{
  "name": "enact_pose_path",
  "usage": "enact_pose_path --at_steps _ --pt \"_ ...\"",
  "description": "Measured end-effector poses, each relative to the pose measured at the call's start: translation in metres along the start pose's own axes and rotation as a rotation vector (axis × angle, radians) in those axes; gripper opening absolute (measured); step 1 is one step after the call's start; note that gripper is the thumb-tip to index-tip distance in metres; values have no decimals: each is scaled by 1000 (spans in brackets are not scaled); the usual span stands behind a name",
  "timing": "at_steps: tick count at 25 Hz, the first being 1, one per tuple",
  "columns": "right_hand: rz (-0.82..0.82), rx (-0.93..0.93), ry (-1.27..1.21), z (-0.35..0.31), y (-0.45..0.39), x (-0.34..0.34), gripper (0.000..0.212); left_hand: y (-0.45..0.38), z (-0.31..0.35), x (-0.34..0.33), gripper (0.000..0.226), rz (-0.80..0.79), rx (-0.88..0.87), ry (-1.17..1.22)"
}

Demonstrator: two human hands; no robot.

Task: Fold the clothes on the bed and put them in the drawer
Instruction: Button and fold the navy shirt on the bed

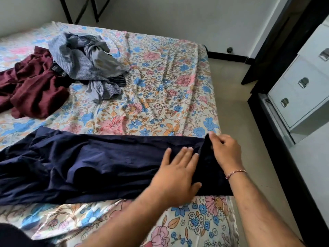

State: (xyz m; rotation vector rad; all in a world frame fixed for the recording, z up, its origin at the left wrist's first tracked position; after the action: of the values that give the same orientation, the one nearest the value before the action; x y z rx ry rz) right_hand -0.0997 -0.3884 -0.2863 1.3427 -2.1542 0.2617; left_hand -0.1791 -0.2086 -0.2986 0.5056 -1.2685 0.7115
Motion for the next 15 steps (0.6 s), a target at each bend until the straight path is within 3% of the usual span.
enact_pose_path --at_steps 2,4,8,10,12,15 --pt "32 -109 -119 10 -8 14 49 -15 30 -23 85 24 -44 -14" --pt "-38 -152 -115 18 -15 19 43 -21 49 -37 82 47 -76 -11" --pt "-210 -242 171 41 -24 18 86 -27 53 -29 68 346 -33 88" --pt "-271 -318 40 58 -30 19 74 -28 44 -27 72 386 53 100" --pt "-363 -343 -91 65 -29 19 46 -29 35 -37 79 262 96 52" --pt "-341 -216 21 57 -29 23 25 -29 32 -47 87 179 85 10"
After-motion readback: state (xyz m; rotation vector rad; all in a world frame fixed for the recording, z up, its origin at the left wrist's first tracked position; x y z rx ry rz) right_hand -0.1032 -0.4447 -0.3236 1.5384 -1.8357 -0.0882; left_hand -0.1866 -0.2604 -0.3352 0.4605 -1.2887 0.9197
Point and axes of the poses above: each hand's wrist, its own y-axis away from the middle knuckle, its own x-axis out of the back of the hand, z = x × y, the point moved 3 cm from there along -y, towards the middle knuckle, and after that the axes turned 15 degrees about -x, right-handed, at the moved point
